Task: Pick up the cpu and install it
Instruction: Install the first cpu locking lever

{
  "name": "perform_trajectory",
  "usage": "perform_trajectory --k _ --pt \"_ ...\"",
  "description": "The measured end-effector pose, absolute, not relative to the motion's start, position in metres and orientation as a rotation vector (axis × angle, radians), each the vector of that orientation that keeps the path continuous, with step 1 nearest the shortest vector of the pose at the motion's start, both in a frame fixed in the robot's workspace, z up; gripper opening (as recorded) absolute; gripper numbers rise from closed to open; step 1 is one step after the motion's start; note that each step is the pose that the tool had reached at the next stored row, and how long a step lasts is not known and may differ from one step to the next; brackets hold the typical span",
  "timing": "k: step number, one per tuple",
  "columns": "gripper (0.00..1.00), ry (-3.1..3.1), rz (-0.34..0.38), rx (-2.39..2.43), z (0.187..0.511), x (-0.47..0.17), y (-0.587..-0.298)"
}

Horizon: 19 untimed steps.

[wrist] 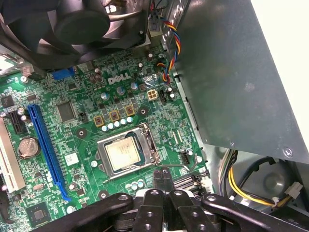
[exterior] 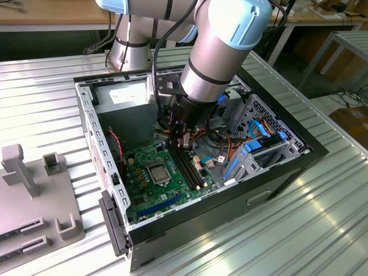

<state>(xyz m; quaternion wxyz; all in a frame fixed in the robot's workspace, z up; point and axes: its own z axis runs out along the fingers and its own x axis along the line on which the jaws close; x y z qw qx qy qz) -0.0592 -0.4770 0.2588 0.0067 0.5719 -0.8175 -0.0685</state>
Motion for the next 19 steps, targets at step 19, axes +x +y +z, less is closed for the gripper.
perform_trajectory --k 19 --pt "0.11 -2.557 -0.214 1.789 0.259 -0.046 -0.477"
